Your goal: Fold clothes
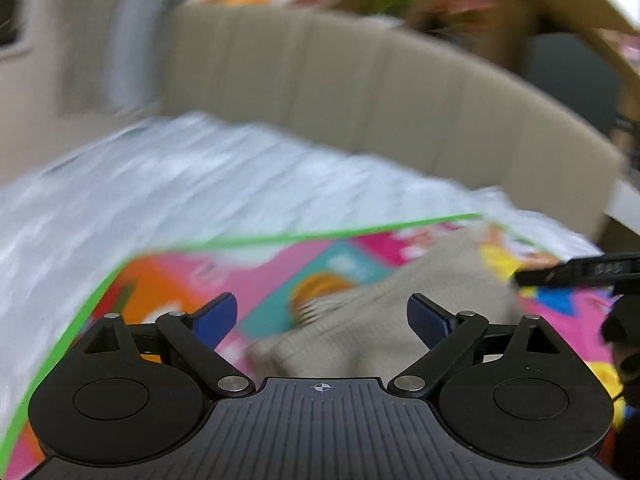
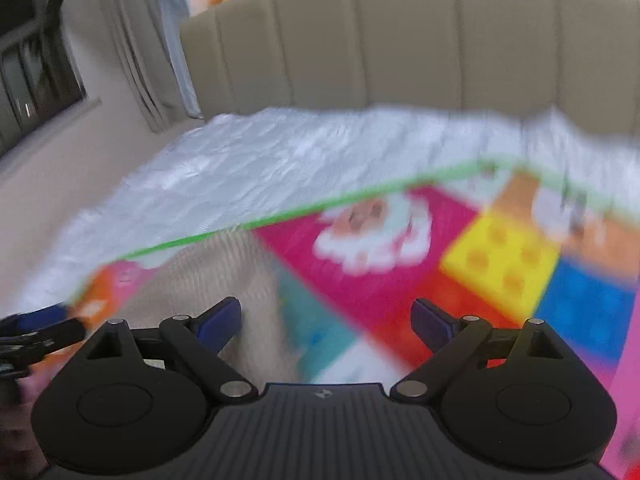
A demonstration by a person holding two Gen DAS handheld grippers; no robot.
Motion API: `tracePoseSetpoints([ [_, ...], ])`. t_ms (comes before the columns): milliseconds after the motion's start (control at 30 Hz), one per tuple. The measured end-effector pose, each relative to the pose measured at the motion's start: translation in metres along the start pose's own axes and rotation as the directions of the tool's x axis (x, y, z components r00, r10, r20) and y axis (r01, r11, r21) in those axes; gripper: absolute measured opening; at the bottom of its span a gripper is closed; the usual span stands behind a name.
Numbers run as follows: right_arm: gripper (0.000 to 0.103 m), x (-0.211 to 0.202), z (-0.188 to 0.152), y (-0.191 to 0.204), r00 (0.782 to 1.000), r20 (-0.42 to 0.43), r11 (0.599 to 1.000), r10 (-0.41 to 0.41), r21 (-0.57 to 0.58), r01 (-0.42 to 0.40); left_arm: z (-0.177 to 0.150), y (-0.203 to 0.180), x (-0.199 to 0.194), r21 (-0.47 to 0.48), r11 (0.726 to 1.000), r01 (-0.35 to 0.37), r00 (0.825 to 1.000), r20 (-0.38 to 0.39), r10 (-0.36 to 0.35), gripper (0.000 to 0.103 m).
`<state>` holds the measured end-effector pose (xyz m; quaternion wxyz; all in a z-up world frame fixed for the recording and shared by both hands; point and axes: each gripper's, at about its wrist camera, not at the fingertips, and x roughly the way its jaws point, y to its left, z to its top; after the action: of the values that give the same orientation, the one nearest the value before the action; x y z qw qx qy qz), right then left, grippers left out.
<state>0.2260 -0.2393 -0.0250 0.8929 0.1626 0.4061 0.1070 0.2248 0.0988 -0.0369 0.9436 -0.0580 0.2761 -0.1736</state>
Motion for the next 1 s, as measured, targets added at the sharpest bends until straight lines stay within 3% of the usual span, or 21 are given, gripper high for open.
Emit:
tracePoseSetpoints([
  [67, 0.085, 0.001, -0.013, -0.011, 0.993, -0.093, 0.992, 0.071, 0.107, -0.06, 0.011, -0.011, 0.011, 0.102, 0.99, 0.099, 0.995, -0.04, -0.095, 0.098],
  [133, 0.075, 0.01, -0.026, -0.018, 0.978, -0.162, 0.975, 0.131, 0.201, -0.097, 0.019, -0.015, 0.034, 0.159, 0.975, 0.154, 0.984, -0.115, -0.137, 0.098],
  [200, 0.065, 0.023, -0.033, -0.024, 0.962, -0.188, 0.946, 0.196, 0.294, -0.135, 0.022, -0.01, 0.063, 0.159, 0.97, 0.183, 0.966, -0.213, -0.148, 0.098],
  [267, 0.061, 0.035, -0.031, -0.03, 0.95, -0.192, 0.916, 0.244, 0.367, -0.161, 0.023, -0.003, 0.089, 0.145, 0.966, 0.212, 0.938, -0.306, -0.16, 0.103],
  [300, 0.056, 0.042, -0.028, -0.031, 0.945, -0.187, 0.903, 0.268, 0.391, -0.178, 0.021, 0.003, 0.097, 0.126, 0.967, 0.223, 0.928, -0.332, -0.171, 0.103],
  [367, 0.056, 0.054, -0.015, -0.03, 0.949, -0.192, 0.91, 0.251, 0.381, -0.164, 0.017, 0.014, 0.103, 0.047, 0.97, 0.241, 0.912, -0.352, -0.209, 0.103],
  [533, 0.058, 0.079, 0.03, -0.009, 0.974, -0.157, 0.978, 0.165, 0.154, -0.141, 0.003, 0.011, 0.088, 0.004, 0.971, 0.238, 0.9, -0.376, -0.219, 0.103],
  [633, 0.061, 0.092, 0.055, 0.01, 0.983, -0.13, 0.991, 0.125, -0.036, -0.131, -0.006, -0.005, 0.075, 0.002, 0.967, 0.254, 0.889, -0.394, -0.232, 0.103],
  [733, 0.061, 0.099, 0.071, 0.027, 0.994, -0.086, 0.977, 0.073, -0.195, -0.089, -0.022, -0.034, 0.065, -0.02, 0.947, 0.32, 0.864, -0.404, -0.3, 0.103],
  [767, 0.061, 0.099, 0.074, 0.031, 0.995, -0.081, 0.971, 0.067, -0.224, -0.083, -0.028, -0.044, 0.062, -0.029, 0.939, 0.342, 0.854, -0.407, -0.324, 0.103],
  [800, 0.061, 0.099, 0.076, 0.035, 0.995, -0.078, 0.966, 0.058, -0.246, -0.076, -0.035, -0.056, 0.061, -0.062, 0.922, 0.383, 0.832, -0.41, -0.373, 0.103],
  [833, 0.061, 0.094, 0.076, 0.037, 0.996, -0.075, 0.962, 0.053, -0.263, -0.071, -0.043, -0.071, 0.059, -0.069, 0.913, 0.402, 0.828, -0.399, -0.395, 0.103],
  [867, 0.061, 0.088, 0.075, 0.039, 0.996, -0.072, 0.956, 0.05, -0.284, -0.069, -0.048, -0.087, 0.056, -0.033, 0.914, 0.405, 0.837, -0.389, -0.385, 0.103],
  [933, 0.061, 0.072, 0.071, 0.043, 0.997, -0.054, 0.94, 0.046, -0.335, -0.061, -0.049, -0.105, 0.051, 0.044, 0.907, 0.419, 0.841, -0.396, -0.37, 0.103],
  [1000, 0.069, 0.052, 0.063, 0.044, 0.999, -0.019, 0.92, 0.037, -0.39, -0.041, -0.047, -0.111, 0.044, 0.069, 0.904, 0.421, 0.844, -0.394, -0.364, 0.103],
])
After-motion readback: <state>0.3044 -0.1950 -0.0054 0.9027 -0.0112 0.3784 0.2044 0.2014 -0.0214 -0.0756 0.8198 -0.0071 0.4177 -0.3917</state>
